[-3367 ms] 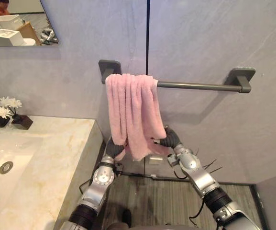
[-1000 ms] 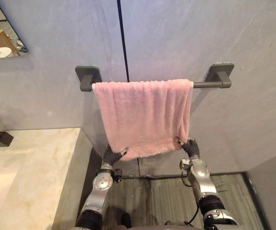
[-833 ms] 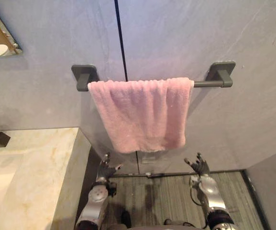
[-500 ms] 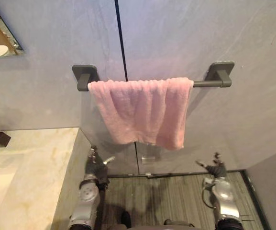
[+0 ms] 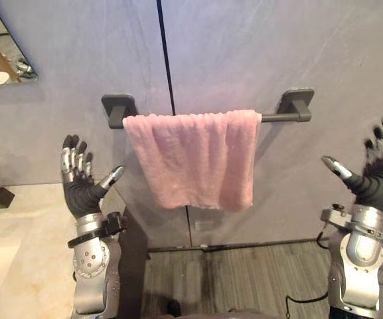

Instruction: Organize washtable

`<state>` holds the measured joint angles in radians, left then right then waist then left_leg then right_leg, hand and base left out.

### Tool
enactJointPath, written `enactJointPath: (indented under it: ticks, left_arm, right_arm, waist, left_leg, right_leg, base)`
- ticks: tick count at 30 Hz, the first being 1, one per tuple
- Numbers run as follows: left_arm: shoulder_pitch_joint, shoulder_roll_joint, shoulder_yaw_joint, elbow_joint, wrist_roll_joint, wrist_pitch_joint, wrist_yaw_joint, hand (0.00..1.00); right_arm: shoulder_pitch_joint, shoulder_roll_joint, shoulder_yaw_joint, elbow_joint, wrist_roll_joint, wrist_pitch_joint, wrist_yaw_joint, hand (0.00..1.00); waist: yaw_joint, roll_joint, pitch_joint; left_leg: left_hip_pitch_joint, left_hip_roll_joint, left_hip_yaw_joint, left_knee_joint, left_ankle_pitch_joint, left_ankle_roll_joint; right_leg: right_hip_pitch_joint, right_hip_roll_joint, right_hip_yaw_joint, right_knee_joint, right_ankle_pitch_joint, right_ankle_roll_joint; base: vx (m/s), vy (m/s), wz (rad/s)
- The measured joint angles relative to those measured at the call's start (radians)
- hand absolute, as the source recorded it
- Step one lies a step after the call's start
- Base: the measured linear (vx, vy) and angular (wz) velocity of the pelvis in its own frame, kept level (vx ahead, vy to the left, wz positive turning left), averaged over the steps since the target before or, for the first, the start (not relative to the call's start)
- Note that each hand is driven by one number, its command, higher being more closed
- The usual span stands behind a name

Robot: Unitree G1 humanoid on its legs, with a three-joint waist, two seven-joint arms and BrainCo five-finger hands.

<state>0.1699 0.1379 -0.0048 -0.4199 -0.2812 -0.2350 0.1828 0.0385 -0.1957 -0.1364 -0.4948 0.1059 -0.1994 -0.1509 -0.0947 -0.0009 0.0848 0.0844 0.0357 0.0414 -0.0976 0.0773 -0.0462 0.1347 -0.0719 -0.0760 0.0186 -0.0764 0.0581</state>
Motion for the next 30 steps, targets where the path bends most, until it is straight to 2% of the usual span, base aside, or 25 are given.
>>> enactJointPath:
  ticks: [1, 5, 9, 12, 16, 19, 23, 27, 30]
  left_arm:
    - [-0.013, 0.021, -0.062, 0.001, -0.050, -0.004, -0.023, 0.00]
    - [-0.037, 0.106, -0.122, 0.009, -0.109, -0.002, -0.053, 0.00]
    - [-0.043, 0.199, -0.168, 0.009, -0.152, -0.014, -0.098, 0.00]
    - [-0.134, 0.327, -0.374, 0.003, -0.148, -0.034, -0.288, 0.00]
    - [-0.146, 0.340, -0.388, 0.069, -0.134, -0.034, -0.342, 0.00]
    - [-0.139, 0.336, -0.385, 0.096, -0.078, -0.031, -0.350, 0.00]
    - [-0.103, 0.292, -0.357, 0.140, -0.002, -0.030, -0.303, 0.00]
    - [-0.078, 0.250, -0.325, 0.155, 0.019, -0.027, -0.266, 0.00]
    - [-0.078, 0.233, -0.292, 0.161, 0.019, -0.027, -0.269, 0.00]
  right_arm:
    - [-0.055, -0.045, 0.092, -0.001, 0.042, -0.026, 0.060, 0.00]
    - [-0.170, -0.169, 0.299, -0.001, 0.143, -0.061, 0.217, 0.00]
    - [-0.201, -0.261, 0.390, 0.001, 0.220, -0.065, 0.310, 0.00]
    - [-0.203, -0.336, 0.465, 0.054, 0.265, -0.062, 0.376, 0.00]
    - [-0.172, -0.387, 0.486, 0.110, 0.287, -0.060, 0.405, 0.00]
    - [-0.135, -0.402, 0.498, 0.140, 0.264, -0.054, 0.412, 0.00]
    - [-0.115, -0.395, 0.501, 0.177, 0.191, -0.054, 0.406, 0.00]
    - [-0.096, -0.354, 0.501, 0.237, 0.145, -0.042, 0.387, 0.00]
    - [-0.070, -0.347, 0.499, 0.336, 0.111, 0.000, 0.371, 0.00]
  waist:
    - [0.002, 0.000, -0.002]
    - [0.046, -0.006, -0.006]
    - [0.061, -0.011, -0.009]
    - [0.055, -0.008, -0.021]
    - [0.023, -0.004, -0.029]
    - [0.026, 0.001, -0.031]
    - [0.030, 0.019, -0.044]
    - [0.037, 0.012, -0.047]
    - [0.052, 0.002, -0.053]
  left_leg:
    - [0.001, 0.000, -0.001, 0.000, 0.000, 0.000]
    - [0.001, -0.004, -0.009, 0.000, 0.004, 0.004]
    - [0.000, -0.014, -0.012, 0.001, 0.008, 0.010]
    - [0.000, -0.022, -0.012, 0.000, 0.012, 0.015]
    - [0.007, -0.022, -0.011, -0.006, 0.012, 0.016]
    - [0.008, -0.016, -0.011, -0.007, 0.013, 0.014]
    - [0.007, -0.017, -0.012, -0.007, 0.014, 0.014]
    - [0.005, -0.017, -0.017, -0.006, 0.019, 0.015]
    - [0.001, -0.018, -0.025, -0.006, 0.020, 0.015]
  right_leg:
    - [0.000, 0.000, 0.000, 0.003, 0.000, 0.000]
    - [-0.001, -0.003, -0.007, 0.012, -0.001, 0.002]
    - [0.003, -0.011, -0.009, 0.015, -0.001, 0.002]
    - [-0.001, -0.021, -0.001, 0.020, -0.001, 0.002]
    - [-0.003, -0.021, 0.002, 0.033, -0.009, 0.012]
    - [-0.004, -0.015, 0.002, 0.032, -0.014, 0.008]
    - [-0.003, -0.016, 0.001, 0.030, -0.010, 0.012]
    - [-0.003, -0.015, -0.001, 0.029, -0.009, 0.012]
    - [-0.002, -0.016, -0.005, 0.031, -0.009, 0.012]
  base:
    - [-0.07, -0.017, 0.02]
    - [-0.04, -0.010, 0.06]
    - [-0.01, 0.009, 0.11]
    - [-0.05, 0.018, -0.03]
    - [-0.08, -0.007, -0.07]
    - [-0.06, -0.023, 0.02]
    - [-0.01, -0.006, 0.00]
    - [0.00, -0.015, 0.03]
    - [0.02, -0.021, 0.07]
